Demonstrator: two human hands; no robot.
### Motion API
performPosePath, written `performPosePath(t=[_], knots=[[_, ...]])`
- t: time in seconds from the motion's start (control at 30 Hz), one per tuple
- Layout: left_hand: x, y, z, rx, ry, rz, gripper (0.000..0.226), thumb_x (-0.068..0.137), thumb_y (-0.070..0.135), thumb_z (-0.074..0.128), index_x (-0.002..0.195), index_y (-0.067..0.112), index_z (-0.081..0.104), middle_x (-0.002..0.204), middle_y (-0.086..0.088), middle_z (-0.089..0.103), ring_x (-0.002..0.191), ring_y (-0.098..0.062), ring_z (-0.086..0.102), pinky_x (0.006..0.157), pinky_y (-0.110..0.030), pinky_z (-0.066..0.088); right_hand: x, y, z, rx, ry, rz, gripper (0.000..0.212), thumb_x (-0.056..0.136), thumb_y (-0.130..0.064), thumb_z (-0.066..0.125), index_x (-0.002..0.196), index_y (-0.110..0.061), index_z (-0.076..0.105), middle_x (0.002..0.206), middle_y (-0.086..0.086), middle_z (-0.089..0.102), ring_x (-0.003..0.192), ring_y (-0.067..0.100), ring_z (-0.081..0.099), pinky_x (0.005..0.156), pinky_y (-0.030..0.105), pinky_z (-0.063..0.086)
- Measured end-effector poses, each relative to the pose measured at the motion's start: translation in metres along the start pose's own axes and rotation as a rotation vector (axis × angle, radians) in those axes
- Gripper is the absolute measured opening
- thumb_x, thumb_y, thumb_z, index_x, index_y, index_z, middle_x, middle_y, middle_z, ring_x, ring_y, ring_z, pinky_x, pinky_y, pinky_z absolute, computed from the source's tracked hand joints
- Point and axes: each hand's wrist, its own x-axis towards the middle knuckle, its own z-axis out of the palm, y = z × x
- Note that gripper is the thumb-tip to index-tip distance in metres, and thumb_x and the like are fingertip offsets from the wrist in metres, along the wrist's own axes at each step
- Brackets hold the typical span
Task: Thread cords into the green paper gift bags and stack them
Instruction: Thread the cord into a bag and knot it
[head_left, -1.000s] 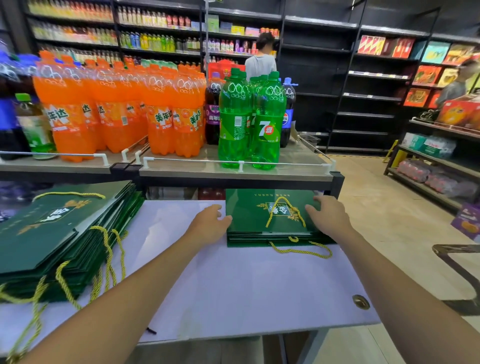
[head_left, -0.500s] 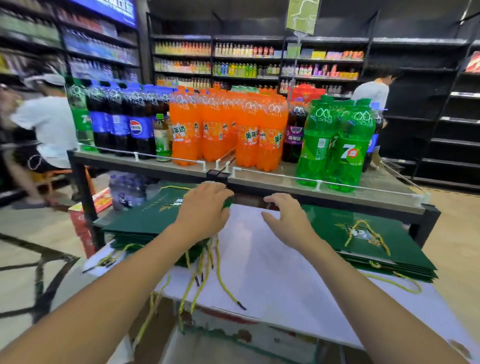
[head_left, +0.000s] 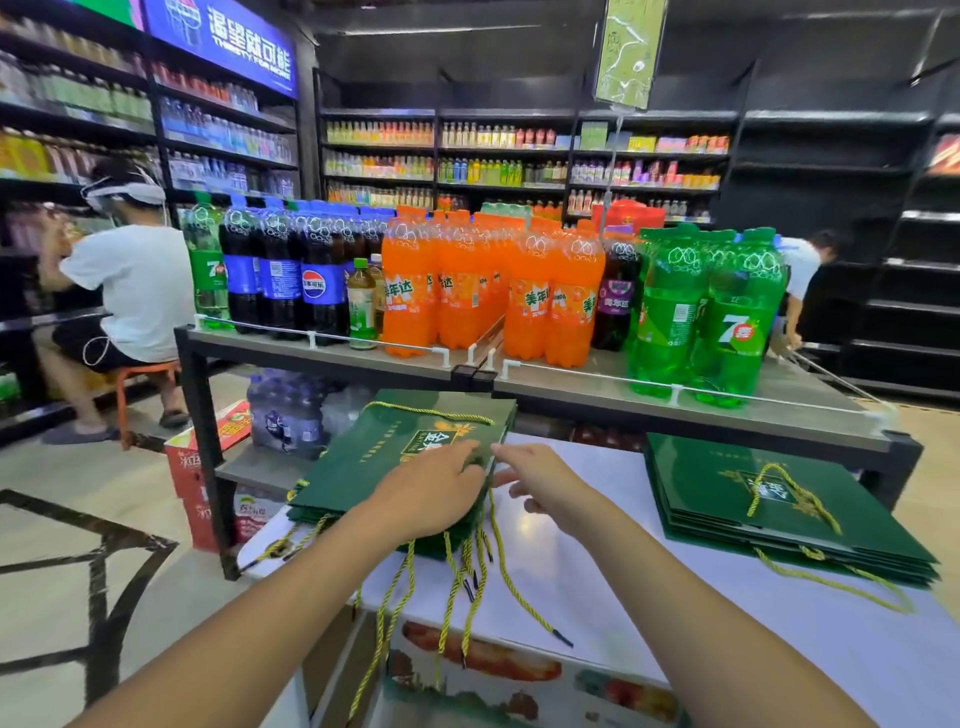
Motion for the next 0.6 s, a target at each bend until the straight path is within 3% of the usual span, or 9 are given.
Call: performPosePath(t=[0.13, 0.2, 0.37, 0.43, 0.53, 0.6], knots=[[-0.008, 0.004, 0.0, 0.043, 0.041, 0.052, 0.049, 0.104, 0.03, 0.034, 0.152, 0.037, 0.035, 0.146, 0.005, 0.054, 0.12, -0.023, 0.057, 0.097, -0.042, 0.049, -0.006, -0.008, -0.009, 0.178, -0.033, 0.04, 0.019, 0.099, -0.023, 0.061, 0.106, -0.008, 0.07, 0.096, 0.01, 0.075, 0.078, 0.019, 0.07, 0.066, 0.029, 0.056], [-0.009, 0.007, 0.002, -0.006, 0.049, 0.101, 0.046, 0.103, 0.025, 0.037, 0.147, 0.035, 0.043, 0.142, 0.006, 0.056, 0.115, -0.021, 0.058, 0.093, -0.04, 0.052, -0.01, -0.012, -0.02, 0.223, -0.037, 0.023, 0.017, 0.099, -0.014, 0.059, 0.11, -0.004, 0.069, 0.102, 0.015, 0.077, 0.082, 0.023, 0.074, 0.072, 0.033, 0.061], [-0.001, 0.019, 0.007, -0.099, 0.09, 0.287, 0.041, 0.103, 0.018, 0.045, 0.139, 0.035, 0.057, 0.144, 0.017, 0.053, 0.115, -0.007, 0.054, 0.088, -0.025, 0.045, -0.031, -0.022, -0.062, 0.182, -0.039, -0.039, 0.022, 0.102, -0.008, 0.055, 0.109, -0.003, 0.074, 0.092, 0.006, 0.075, 0.083, 0.023, 0.069, 0.074, 0.034, 0.062], [0.008, 0.021, 0.008, -0.094, 0.15, 0.336, 0.039, 0.101, 0.018, 0.049, 0.135, 0.035, 0.06, 0.142, 0.017, 0.053, 0.124, -0.006, 0.05, 0.099, -0.029, 0.045, -0.041, -0.024, -0.082, 0.126, 0.008, -0.043, 0.024, 0.101, -0.005, 0.051, 0.1, -0.009, 0.075, 0.085, 0.002, 0.075, 0.083, 0.021, 0.067, 0.079, 0.036, 0.061], [0.021, 0.021, 0.009, -0.018, 0.263, 0.337, 0.036, 0.099, 0.034, 0.056, 0.135, 0.035, 0.059, 0.146, 0.013, 0.051, 0.139, -0.013, 0.041, 0.114, -0.043, 0.039, -0.057, -0.021, -0.112, 0.15, 0.073, -0.029, 0.035, 0.1, -0.001, 0.048, 0.079, -0.017, 0.071, 0.077, 0.001, 0.074, 0.079, 0.02, 0.064, 0.084, 0.04, 0.056], [0.025, 0.025, 0.014, 0.064, 0.304, 0.353, 0.045, 0.096, 0.06, 0.05, 0.134, 0.038, 0.058, 0.147, 0.013, 0.051, 0.139, -0.013, 0.042, 0.114, -0.045, 0.04, -0.065, -0.014, -0.126, 0.239, 0.079, -0.013, 0.039, 0.101, 0.001, 0.046, 0.078, -0.016, 0.073, 0.08, 0.003, 0.076, 0.075, 0.018, 0.066, 0.075, 0.034, 0.058]])
